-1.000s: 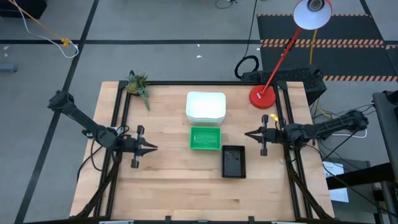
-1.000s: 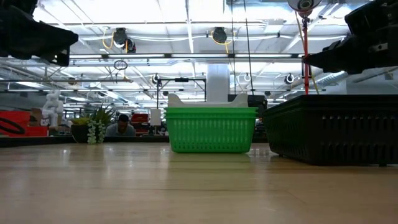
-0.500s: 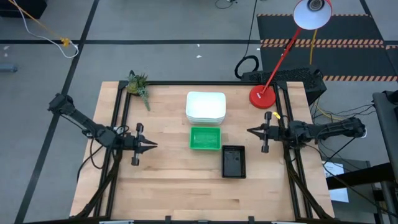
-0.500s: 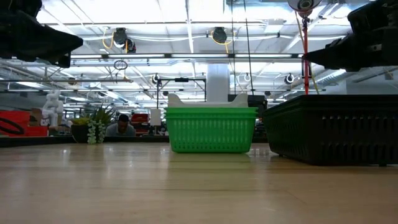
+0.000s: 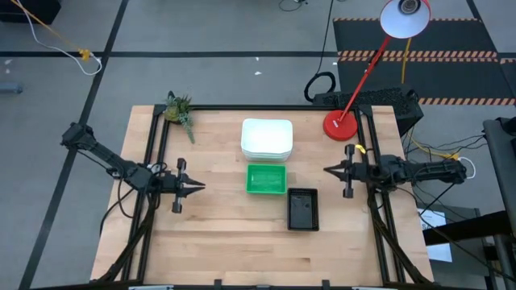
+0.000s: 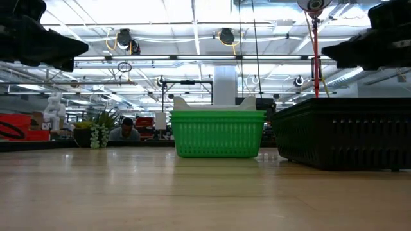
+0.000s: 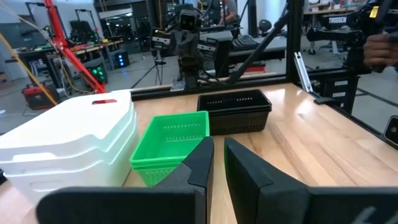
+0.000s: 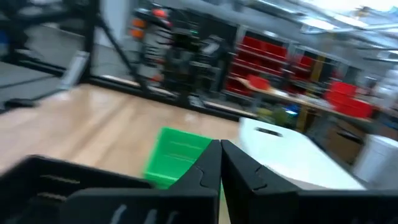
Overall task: Stack baskets by color
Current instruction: Return to Home Position
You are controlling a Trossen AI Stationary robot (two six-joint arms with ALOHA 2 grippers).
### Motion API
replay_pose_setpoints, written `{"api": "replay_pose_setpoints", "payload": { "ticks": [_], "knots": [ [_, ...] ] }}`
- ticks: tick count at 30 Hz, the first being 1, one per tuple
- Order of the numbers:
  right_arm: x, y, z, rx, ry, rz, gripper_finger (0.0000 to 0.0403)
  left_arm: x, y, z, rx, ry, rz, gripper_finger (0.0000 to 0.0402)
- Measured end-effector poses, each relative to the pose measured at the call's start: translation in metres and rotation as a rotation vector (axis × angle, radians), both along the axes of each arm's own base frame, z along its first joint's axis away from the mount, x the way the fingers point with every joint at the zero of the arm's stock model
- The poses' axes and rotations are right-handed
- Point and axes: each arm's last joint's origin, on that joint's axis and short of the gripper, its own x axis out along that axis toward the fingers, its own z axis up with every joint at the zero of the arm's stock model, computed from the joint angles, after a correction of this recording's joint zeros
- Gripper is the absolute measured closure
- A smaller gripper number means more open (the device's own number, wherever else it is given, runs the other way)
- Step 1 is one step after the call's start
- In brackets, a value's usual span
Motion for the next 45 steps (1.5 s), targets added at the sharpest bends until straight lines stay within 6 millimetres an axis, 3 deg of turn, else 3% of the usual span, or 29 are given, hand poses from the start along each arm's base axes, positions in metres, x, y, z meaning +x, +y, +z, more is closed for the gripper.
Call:
{"api": "replay_pose_setpoints", "payload": {
  "ticks": [9, 19, 33, 45],
  "knots": [
    [0.000, 0.004, -0.003, 0.039, 0.030, 0.151, 0.0403, 0.000, 0.000, -0.001, 0.013, 0.013, -0.001, 0.0360],
    [0.000, 0.004, -0.002, 0.026, 0.017, 0.143, 0.0403, -0.003, 0.002, 0.001, 0.035, -0.002, -0.001, 0.0360],
    [0.000, 0.004, -0.001, 0.024, 0.015, 0.141, 0.0403, -0.024, 0.013, 0.008, 0.071, -0.101, -0.051, 0.0360],
    [0.000, 0.004, -0.001, 0.024, 0.014, 0.141, 0.0403, -0.018, 0.023, 0.006, 0.067, -0.088, -0.085, 0.0360]
  ]
}}
